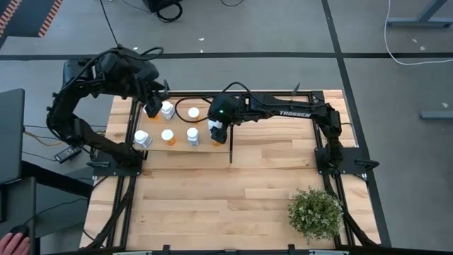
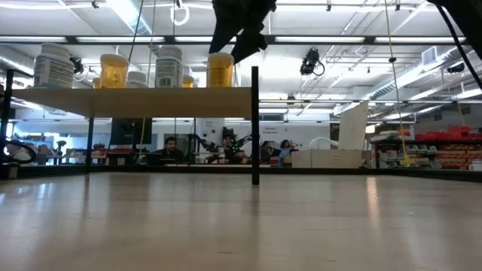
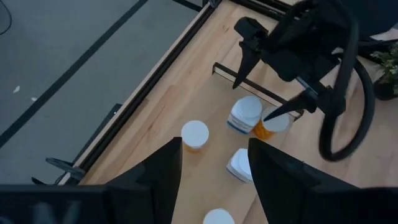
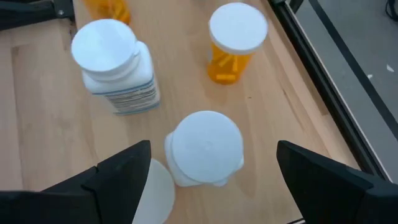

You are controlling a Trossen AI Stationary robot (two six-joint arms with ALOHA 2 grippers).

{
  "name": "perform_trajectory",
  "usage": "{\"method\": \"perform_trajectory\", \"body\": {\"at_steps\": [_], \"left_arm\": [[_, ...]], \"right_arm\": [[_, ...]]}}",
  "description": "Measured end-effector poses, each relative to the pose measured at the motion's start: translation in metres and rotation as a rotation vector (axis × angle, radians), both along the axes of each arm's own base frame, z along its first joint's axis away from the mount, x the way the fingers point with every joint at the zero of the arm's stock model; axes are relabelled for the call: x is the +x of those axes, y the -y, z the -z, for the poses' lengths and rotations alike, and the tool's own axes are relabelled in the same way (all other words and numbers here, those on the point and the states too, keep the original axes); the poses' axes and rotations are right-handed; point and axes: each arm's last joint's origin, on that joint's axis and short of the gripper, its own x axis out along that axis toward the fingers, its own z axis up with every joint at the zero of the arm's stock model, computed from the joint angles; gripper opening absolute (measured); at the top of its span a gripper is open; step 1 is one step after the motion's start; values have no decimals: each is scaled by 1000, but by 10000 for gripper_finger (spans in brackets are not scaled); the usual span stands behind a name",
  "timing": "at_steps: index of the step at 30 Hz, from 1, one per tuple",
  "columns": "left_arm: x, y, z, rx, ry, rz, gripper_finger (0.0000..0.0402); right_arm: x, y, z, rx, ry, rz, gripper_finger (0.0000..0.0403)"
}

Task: Pick and place medicine bottles onto shelf by color
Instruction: Adjust the white pill bottle on the shelf

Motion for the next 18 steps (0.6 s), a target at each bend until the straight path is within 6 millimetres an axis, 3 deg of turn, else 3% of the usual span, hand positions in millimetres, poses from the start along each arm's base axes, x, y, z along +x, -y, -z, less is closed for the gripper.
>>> {"method": "perform_trajectory", "body": {"at_steps": [18], "left_arm": [[2, -1, -3, -2, 44, -16, 181]], "right_arm": [[4, 2, 15, 72, 14, -38, 348]]}}
